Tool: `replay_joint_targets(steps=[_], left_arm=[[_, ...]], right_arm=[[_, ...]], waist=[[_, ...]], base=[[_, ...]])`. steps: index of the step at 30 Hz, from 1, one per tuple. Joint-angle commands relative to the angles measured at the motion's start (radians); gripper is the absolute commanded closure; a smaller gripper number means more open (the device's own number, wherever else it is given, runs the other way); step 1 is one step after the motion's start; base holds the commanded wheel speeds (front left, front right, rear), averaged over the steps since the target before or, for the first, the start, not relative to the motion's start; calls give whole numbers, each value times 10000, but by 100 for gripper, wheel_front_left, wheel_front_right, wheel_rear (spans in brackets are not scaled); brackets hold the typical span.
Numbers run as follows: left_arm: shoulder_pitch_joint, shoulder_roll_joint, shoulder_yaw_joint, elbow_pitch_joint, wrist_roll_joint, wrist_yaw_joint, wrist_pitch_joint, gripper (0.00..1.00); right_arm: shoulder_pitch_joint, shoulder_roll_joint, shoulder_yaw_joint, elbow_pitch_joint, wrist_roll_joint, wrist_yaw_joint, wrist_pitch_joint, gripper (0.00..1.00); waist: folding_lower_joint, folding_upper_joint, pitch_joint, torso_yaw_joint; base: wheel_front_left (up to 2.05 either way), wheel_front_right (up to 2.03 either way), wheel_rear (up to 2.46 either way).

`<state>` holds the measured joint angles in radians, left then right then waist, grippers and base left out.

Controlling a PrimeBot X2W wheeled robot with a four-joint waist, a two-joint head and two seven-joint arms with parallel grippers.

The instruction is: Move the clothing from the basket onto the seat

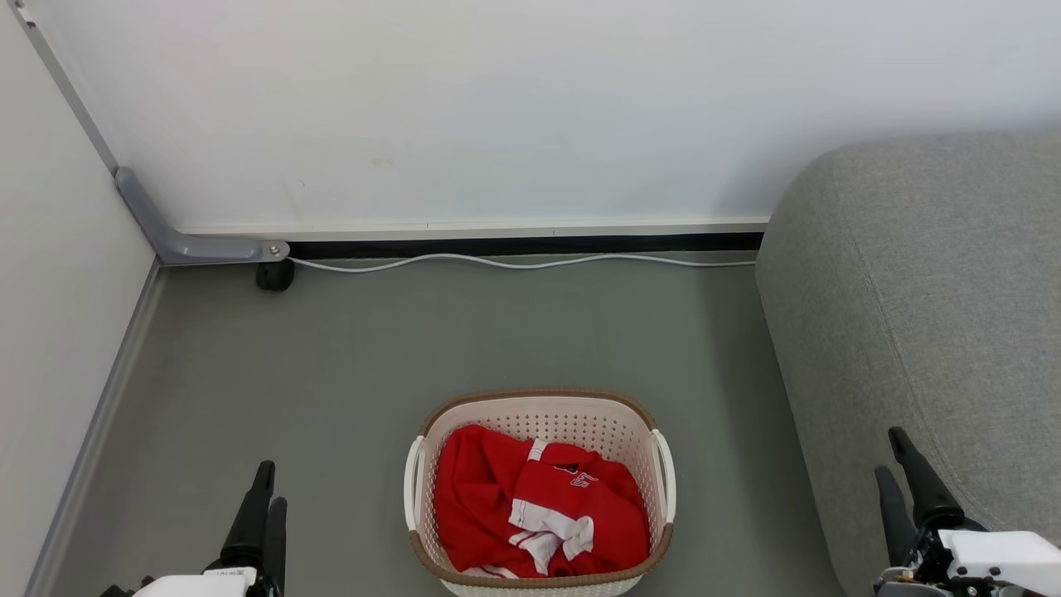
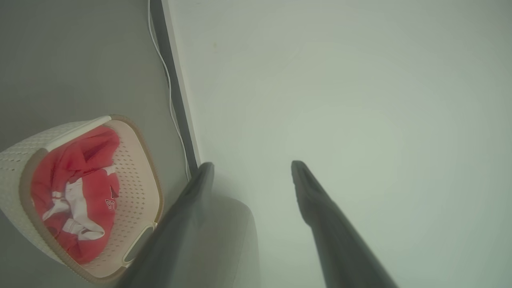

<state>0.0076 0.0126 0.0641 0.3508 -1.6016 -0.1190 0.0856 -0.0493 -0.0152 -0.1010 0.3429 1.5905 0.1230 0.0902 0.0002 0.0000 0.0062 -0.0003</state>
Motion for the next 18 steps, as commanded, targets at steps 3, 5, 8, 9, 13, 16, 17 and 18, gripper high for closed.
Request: replay_joint_targets(steps=[3,5,8,9,13,16,17,18], left_arm=[[-681,163,-91,-196,193,-38,-178,0],[-711,183,-130,-187,229,-39,-217,0],[-804,252,-258,-161,361,-41,-338,0],[-835,279,-306,-150,419,-41,-378,0],[-971,391,-468,-116,762,-44,-512,0],[-1050,419,-484,-136,1140,-46,-601,0],[-1072,426,-495,-143,1278,-47,-630,0],[-1094,435,-506,-150,1426,-48,-659,0]], right_arm=[[-585,-253,178,-230,-192,35,-200,0],[-617,-277,226,-225,-220,35,-238,0],[-713,-358,386,-204,-326,36,-355,0],[-747,-389,445,-192,-370,37,-396,0],[-887,-515,692,-117,-593,38,-548,0],[-1001,-604,849,-42,-835,39,-645,0],[-1037,-626,880,-22,-937,40,-675,0],[-1070,-649,911,-2,-1059,40,-705,0]], waist=[[-1,0,16,-3],[-1,0,19,-4],[-1,0,27,-8],[-1,0,30,-9],[-1,0,39,-11],[-1,0,46,-13],[-1,0,49,-14],[-1,0,52,-15]], base=[[0,0,0],[0,0,0],[0,0,0],[0,0,0],[0,0,0],[0,0,0],[0,0,0],[0,0,0]])
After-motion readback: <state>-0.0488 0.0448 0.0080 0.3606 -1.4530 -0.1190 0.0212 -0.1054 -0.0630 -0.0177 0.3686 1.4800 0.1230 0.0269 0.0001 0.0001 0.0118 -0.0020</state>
